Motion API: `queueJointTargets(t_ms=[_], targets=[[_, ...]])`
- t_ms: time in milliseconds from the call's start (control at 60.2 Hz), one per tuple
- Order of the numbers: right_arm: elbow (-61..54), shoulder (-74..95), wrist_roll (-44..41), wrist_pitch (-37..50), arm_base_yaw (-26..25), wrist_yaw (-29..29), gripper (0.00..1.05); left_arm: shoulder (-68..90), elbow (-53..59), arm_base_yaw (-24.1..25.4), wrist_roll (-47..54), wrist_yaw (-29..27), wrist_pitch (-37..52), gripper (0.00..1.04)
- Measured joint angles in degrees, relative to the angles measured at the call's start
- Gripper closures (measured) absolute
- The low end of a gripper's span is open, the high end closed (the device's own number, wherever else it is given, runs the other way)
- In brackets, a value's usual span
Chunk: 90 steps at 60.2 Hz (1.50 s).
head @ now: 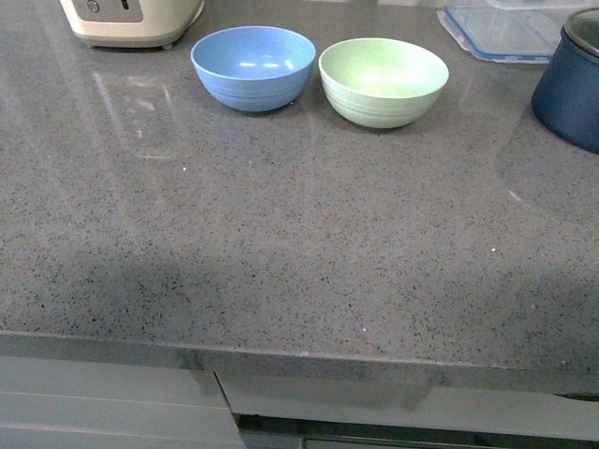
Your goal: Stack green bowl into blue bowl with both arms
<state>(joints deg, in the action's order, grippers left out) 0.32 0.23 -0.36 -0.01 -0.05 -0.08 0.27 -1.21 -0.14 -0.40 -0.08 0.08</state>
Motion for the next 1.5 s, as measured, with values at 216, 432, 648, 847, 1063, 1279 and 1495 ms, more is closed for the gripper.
queueJointTargets(t_ms=[216, 432, 648, 847, 1063, 1279, 1495], targets=[[0.0, 0.0, 0.0, 0.0, 0.0, 0.0, 0.1, -0.04, 0.0, 0.0, -0.02, 0.0, -0.04, 0.77], [0.74, 1.11, 0.5, -2.12, -0.83, -3.1, 0.1, -0.04, 0.0, 0.0, -0.02, 0.0, -0.04, 0.41], [14.51, 26.84, 5.22, -18.45, 2.86, -22.82, 0.1, -0.04, 0.0, 0.0, 0.09, -0.07, -0.04, 0.05], [22.84, 43.47, 6.99, -9.84, 10.29, -17.84, 0.1, -0.07, 0.0, 0.0, 0.11, -0.04, -0.04, 0.07], [32.06, 61.35, 8.11, -2.56, 12.87, -16.17, 0.1, -0.07, 0.0, 0.0, 0.11, -0.07, -0.04, 0.07], [42.14, 76.32, 8.26, 0.44, 13.68, -14.51, 0.1, -0.07, 0.0, 0.0, 0.11, -0.04, -0.04, 0.07], [55.43, 93.66, 8.09, 1.46, 13.7, -11.54, 0.1, -0.07, 0.0, 0.0, 0.11, -0.04, -0.04, 0.07]])
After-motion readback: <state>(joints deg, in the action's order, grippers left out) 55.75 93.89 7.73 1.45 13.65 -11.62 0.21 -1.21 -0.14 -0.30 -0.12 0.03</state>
